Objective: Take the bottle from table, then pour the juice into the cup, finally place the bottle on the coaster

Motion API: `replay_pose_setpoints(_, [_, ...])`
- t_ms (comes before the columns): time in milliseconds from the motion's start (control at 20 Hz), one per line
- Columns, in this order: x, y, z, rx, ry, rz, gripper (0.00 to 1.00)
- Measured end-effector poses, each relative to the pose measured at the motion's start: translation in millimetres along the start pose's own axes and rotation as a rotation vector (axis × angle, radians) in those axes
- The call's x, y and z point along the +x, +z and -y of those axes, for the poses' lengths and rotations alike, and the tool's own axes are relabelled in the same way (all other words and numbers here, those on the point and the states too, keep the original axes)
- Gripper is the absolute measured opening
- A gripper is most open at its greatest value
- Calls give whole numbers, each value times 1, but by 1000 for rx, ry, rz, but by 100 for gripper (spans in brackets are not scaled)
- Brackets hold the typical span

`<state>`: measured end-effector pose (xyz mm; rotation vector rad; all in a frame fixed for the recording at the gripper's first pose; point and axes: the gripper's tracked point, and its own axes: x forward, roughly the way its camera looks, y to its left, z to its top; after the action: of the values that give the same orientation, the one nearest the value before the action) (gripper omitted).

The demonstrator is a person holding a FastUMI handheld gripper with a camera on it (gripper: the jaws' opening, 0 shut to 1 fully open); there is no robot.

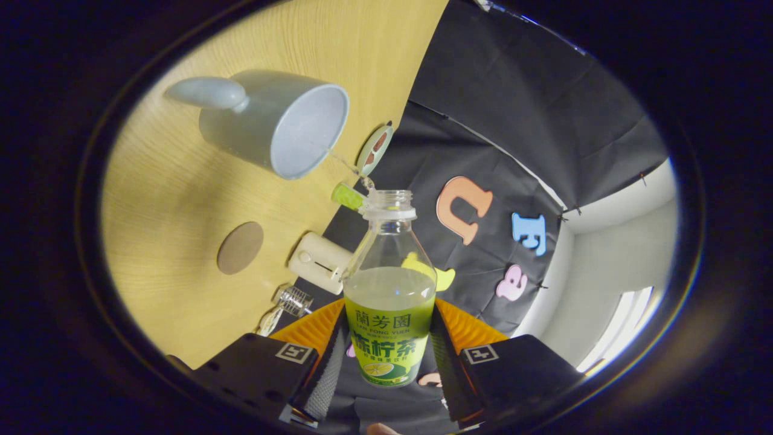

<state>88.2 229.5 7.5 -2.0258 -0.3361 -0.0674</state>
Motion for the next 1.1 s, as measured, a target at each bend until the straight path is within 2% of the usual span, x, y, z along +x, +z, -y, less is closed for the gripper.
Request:
replay_pose_setpoints(850, [2,4,4,-1,-14,1,76])
replay_pose_setpoints(1100, [5,-1,6,75,-18,-9,76])
